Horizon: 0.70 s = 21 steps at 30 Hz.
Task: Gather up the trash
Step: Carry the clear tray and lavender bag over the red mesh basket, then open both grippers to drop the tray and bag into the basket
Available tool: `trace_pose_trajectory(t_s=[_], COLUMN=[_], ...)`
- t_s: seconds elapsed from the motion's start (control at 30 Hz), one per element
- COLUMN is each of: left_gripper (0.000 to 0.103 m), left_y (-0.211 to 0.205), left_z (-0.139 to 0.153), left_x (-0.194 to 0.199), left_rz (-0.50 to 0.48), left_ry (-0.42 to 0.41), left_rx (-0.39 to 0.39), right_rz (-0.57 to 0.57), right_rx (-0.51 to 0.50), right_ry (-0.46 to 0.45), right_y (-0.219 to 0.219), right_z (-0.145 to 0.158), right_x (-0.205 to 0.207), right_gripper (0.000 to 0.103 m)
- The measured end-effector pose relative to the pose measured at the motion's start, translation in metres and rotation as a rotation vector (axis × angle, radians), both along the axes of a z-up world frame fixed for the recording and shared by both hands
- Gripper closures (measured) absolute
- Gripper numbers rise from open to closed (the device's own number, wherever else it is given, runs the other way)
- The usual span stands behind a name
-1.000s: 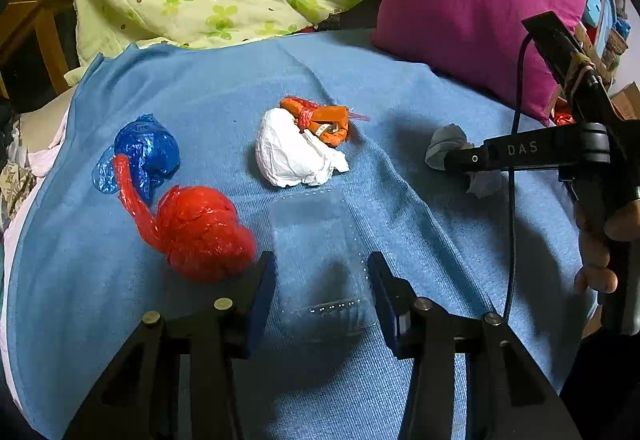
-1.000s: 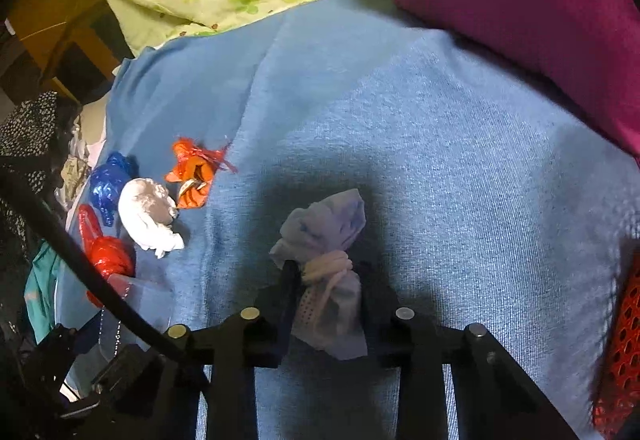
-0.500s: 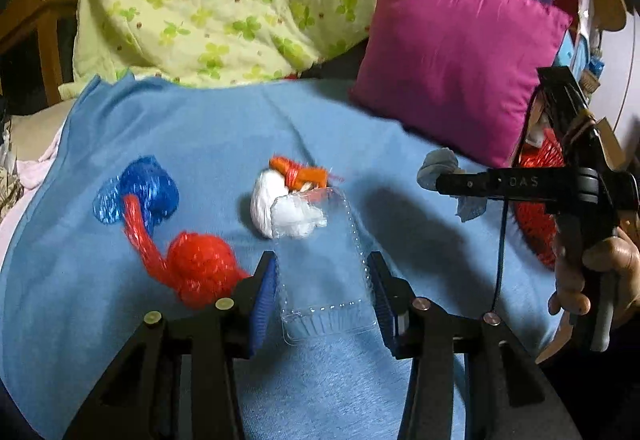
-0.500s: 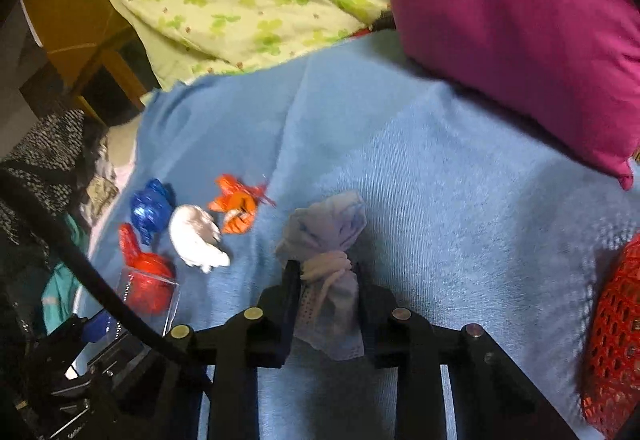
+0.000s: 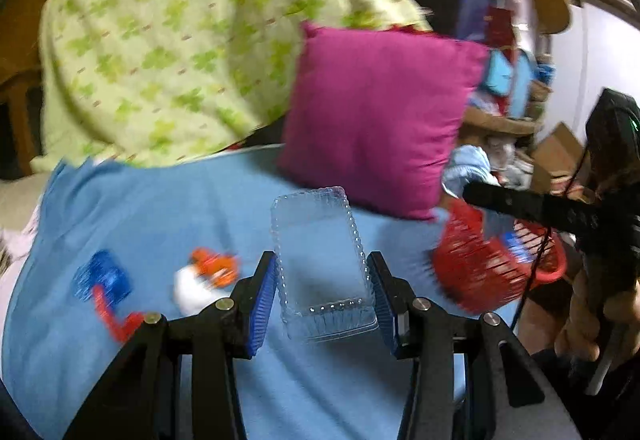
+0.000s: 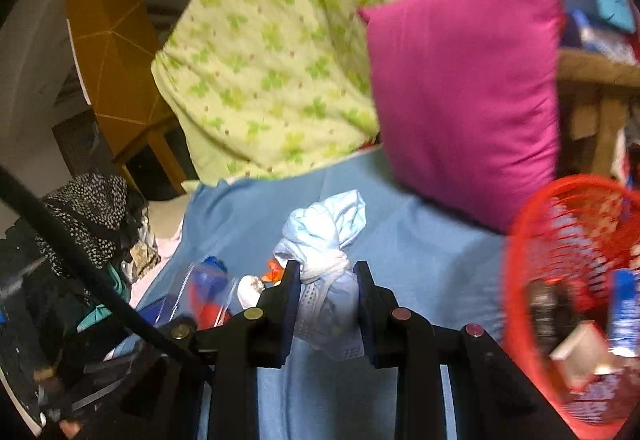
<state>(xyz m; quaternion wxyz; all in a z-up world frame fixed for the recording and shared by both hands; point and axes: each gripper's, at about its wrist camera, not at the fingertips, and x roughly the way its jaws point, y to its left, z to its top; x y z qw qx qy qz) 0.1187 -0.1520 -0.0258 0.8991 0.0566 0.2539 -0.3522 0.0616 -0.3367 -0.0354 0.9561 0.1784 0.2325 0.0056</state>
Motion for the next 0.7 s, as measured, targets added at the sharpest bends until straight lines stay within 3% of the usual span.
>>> trace_pose_trajectory(t_s=[0.27,0.4,0.57,0.63,0.7], left_gripper=[0.056,0.054,0.051,0.045,0.044], left_y=[-0.113,-0.161,-0.202,-0.204,-0.202], left_z=[0.037,0.033,0.020,0.014,0.009], left_x=[-0.031,-0.035,-0.033,-0.032,-0.028], left_rz=[-0.205,-0.258,-0.291,-0.279,-0.263], left_ry=[-0.007,0.023,0.053,0.066,0.083], left_rx=[-0.019,0.017,0.052,0.068,0.061], right_rz=[-0.164,-0.213,-0.268,-0.275,-0.285], right_rx=[0.071,0.136,0.175,0.183,0.200], right_ry=[-0.010,0.027,0.055,0.077,0.095], right_y=[-0.101,-0.147,-0.173,-0.177,-0.181], right_z=[0.031,0.024,0.004,-0.003,-0.009], right_x=[-0.096,-0.119,-0.127,-0.126,-0.124], right_gripper=[0.074,0.072,0.071,0.059,0.030])
